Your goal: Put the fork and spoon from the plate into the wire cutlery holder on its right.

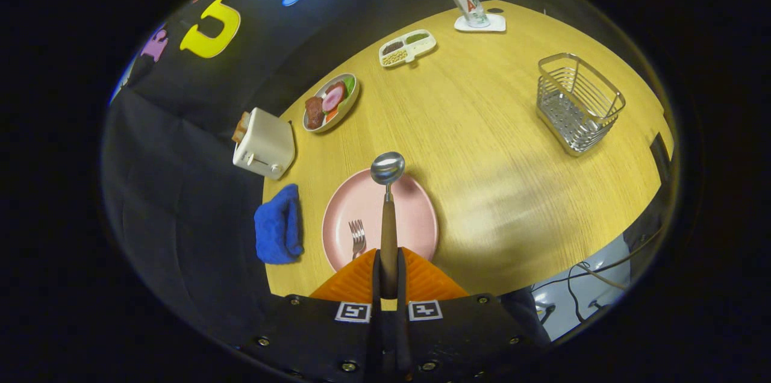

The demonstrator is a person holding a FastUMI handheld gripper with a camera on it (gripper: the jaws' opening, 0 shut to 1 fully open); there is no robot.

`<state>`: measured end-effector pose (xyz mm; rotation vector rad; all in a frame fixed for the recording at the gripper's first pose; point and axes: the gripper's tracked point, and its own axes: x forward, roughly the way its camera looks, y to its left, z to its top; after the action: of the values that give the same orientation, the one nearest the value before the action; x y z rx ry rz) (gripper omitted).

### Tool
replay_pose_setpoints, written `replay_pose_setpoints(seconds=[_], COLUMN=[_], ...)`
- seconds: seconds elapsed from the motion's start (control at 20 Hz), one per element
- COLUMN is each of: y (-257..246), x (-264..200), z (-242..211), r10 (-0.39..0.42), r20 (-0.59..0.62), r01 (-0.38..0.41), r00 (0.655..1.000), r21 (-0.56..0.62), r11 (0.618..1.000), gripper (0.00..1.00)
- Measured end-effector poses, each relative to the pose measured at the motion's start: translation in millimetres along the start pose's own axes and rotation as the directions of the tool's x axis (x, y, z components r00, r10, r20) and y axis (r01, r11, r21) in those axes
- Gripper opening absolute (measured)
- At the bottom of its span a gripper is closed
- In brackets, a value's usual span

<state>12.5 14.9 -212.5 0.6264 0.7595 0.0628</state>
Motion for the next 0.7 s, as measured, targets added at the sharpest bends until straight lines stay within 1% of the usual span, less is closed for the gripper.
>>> replay_pose_setpoints(seconds=[0.3,0.5,0.7], y=[-35,-68,-100], x=[-37,-65,-89], z=[37,56,70], r10=[-0.036,-0.093,-0.162], r20=[0.144,0.228,0.290], r01=[0.026,0.059,0.095], r00=[0.989,0.969,0.943], r21=[0.070,0.150,0.232], r11=[0.997,0.987,0.968], gripper=[0.08,0.09,0.08])
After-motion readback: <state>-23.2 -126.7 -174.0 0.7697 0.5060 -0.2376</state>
